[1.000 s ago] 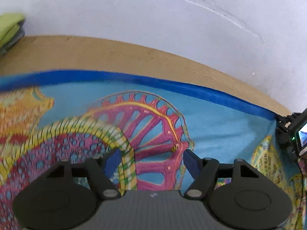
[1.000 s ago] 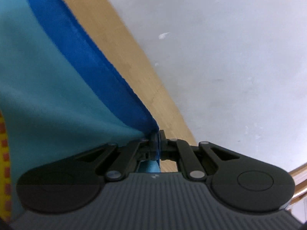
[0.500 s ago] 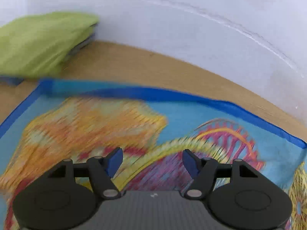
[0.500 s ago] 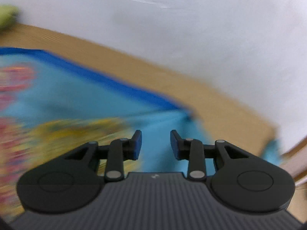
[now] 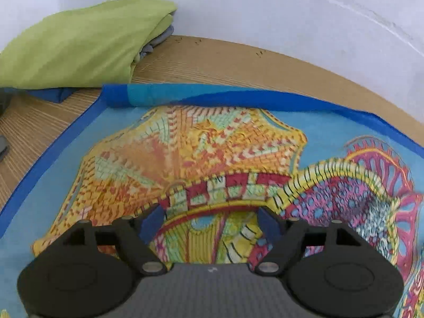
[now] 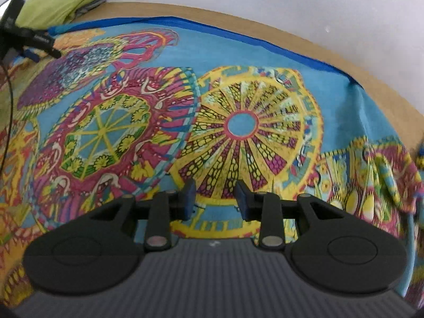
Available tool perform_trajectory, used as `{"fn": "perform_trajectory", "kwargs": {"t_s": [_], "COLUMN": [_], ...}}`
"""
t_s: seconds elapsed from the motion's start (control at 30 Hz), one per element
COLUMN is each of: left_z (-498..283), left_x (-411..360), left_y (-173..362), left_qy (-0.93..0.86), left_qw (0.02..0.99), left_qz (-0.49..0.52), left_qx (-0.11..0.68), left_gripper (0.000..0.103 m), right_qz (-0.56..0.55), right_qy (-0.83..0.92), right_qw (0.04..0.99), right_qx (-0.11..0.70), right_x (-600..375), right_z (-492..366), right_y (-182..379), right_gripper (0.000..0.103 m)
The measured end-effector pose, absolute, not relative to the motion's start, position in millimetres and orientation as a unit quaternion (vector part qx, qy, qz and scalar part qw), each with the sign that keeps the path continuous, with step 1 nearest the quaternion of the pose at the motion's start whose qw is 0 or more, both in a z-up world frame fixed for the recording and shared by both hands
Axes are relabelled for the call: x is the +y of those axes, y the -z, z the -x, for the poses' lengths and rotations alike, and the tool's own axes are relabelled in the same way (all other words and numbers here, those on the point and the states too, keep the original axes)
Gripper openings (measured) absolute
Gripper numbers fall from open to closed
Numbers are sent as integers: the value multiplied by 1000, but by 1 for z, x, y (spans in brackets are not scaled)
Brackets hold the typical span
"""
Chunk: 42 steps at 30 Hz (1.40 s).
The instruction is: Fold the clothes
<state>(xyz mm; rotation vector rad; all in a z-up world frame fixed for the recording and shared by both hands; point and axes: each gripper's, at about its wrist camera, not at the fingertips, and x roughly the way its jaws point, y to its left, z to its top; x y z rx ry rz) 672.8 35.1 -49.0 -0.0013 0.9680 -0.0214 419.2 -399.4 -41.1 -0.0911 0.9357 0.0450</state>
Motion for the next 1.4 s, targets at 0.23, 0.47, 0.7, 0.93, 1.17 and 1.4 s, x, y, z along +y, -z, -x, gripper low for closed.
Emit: {"fn": "perform_trajectory", "kwargs": {"t_s": [0.23,0.47,0.7,0.93,1.17,1.4], "left_z": [-645,-650,-659,-693,-711,-699], "left_x": [110,194,210,225,233,233], "left_y": [33,36,41,40,59,65], "left_qy": [74,107,132,172,150,152], "left_qw": [902,884,891,897,908,920], "left_qz": [13,35,-26,-45,-41,-53], "left_qx": [425,453,433,404,390,358], "left_gripper": [72,72,72,72,74,79], "right_qz": [93,88,77,50,41,59], "right_qy": [-17,-129,-188,-164,-122,-139], "right_qw": [894,898,887,905,923,926], "right_qx": [437,412,414,388,363,345], "right_x": [-325,-142,-8,43,68,61], "right_z": [-428,-535,-672,-769,-851,-847], "right_y": [-3,-10,35,53,58,35], "right_gripper": [36,36,35,33,34,34]}}
